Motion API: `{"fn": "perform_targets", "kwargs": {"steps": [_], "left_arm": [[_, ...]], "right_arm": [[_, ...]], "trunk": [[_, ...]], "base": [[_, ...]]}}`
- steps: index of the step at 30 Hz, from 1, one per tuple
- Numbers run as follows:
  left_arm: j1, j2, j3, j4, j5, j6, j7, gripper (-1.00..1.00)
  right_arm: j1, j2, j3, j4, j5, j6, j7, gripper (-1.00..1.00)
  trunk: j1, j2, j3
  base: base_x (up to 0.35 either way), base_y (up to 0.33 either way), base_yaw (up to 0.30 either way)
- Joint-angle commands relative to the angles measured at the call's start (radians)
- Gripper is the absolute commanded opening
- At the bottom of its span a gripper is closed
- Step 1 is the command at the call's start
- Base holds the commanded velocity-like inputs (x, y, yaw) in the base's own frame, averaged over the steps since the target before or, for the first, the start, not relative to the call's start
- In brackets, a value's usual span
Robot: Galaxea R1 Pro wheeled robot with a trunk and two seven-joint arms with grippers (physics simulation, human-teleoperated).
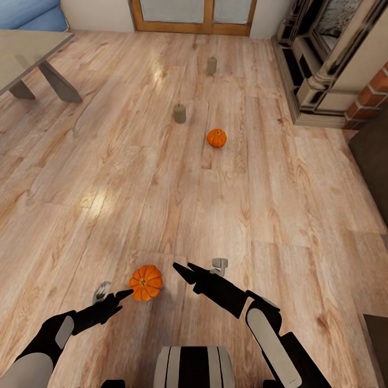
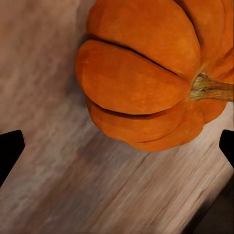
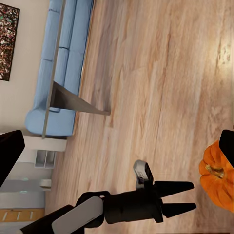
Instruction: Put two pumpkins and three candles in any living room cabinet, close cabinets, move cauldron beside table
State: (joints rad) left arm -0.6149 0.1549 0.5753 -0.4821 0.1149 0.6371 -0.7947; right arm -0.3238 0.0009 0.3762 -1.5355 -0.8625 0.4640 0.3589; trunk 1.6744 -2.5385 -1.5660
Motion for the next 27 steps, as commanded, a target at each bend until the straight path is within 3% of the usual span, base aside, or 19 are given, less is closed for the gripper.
{"fn": "perform_targets", "kwargs": {"steps": [1, 9, 27], "left_arm": [[0.0, 0.0, 0.0, 0.0, 0.0, 0.0, -0.001, 1.0], [0.0, 0.0, 0.0, 0.0, 0.0, -0.001, -0.003, 1.0], [0.0, 0.0, 0.0, -0.001, 0.0, 0.001, -0.004, 1.0]], "right_arm": [[0.0, 0.0, 0.0, 0.0, 0.0, 0.0, 0.0, 1.0], [0.0, 0.001, 0.001, 0.0, 0.002, -0.001, 0.0, 1.0], [0.0, 0.01, 0.002, 0.002, 0.002, -0.001, 0.0, 1.0]], "trunk": [[0.0, 0.0, -0.004], [0.003, -0.002, -0.027], [0.003, -0.002, -0.027]], "base": [[0.0, 0.0, 0.0], [0.0, 0.0, 0.0], [0.049, -0.005, 0.0]]}}
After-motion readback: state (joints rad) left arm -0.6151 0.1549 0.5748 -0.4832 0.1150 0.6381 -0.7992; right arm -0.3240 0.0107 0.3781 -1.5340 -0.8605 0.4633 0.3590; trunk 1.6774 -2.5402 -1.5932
